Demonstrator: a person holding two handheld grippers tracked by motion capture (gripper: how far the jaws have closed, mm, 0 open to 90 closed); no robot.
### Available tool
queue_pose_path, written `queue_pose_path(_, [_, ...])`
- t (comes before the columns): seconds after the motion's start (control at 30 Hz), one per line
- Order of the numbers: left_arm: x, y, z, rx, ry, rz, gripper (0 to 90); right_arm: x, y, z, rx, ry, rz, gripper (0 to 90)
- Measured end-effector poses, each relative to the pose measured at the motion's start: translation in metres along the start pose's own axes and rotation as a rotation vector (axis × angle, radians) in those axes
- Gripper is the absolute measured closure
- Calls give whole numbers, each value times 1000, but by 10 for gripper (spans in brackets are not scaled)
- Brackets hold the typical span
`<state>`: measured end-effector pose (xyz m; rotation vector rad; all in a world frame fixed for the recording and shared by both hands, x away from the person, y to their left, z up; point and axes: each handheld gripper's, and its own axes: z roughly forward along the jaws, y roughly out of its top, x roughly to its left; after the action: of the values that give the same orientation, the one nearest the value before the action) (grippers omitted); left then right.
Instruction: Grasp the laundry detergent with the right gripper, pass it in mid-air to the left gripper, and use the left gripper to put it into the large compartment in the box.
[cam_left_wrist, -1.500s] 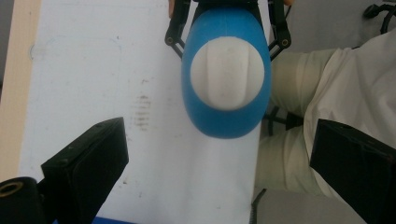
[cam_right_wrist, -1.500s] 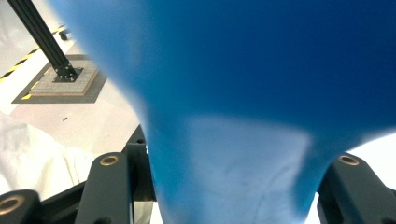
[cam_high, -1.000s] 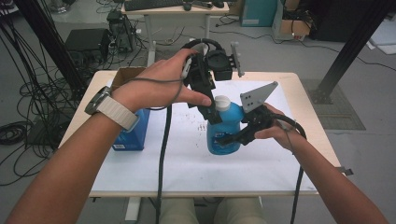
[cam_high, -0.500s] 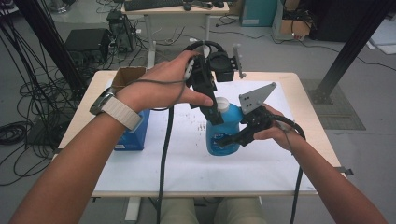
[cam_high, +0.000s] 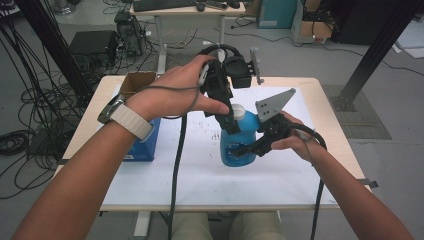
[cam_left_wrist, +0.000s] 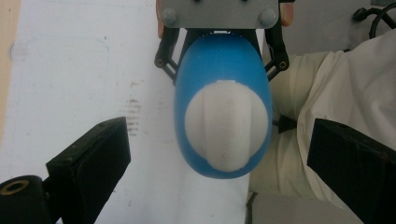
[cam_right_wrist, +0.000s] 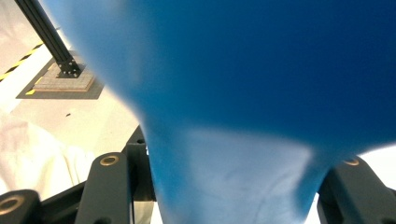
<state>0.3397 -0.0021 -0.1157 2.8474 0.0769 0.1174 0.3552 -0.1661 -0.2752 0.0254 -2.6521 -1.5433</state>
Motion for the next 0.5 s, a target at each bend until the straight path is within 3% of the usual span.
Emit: queue_pose_path(0.5, [1, 0, 0, 0, -1, -6, 65, 0, -1, 0, 3, 1, 0, 426])
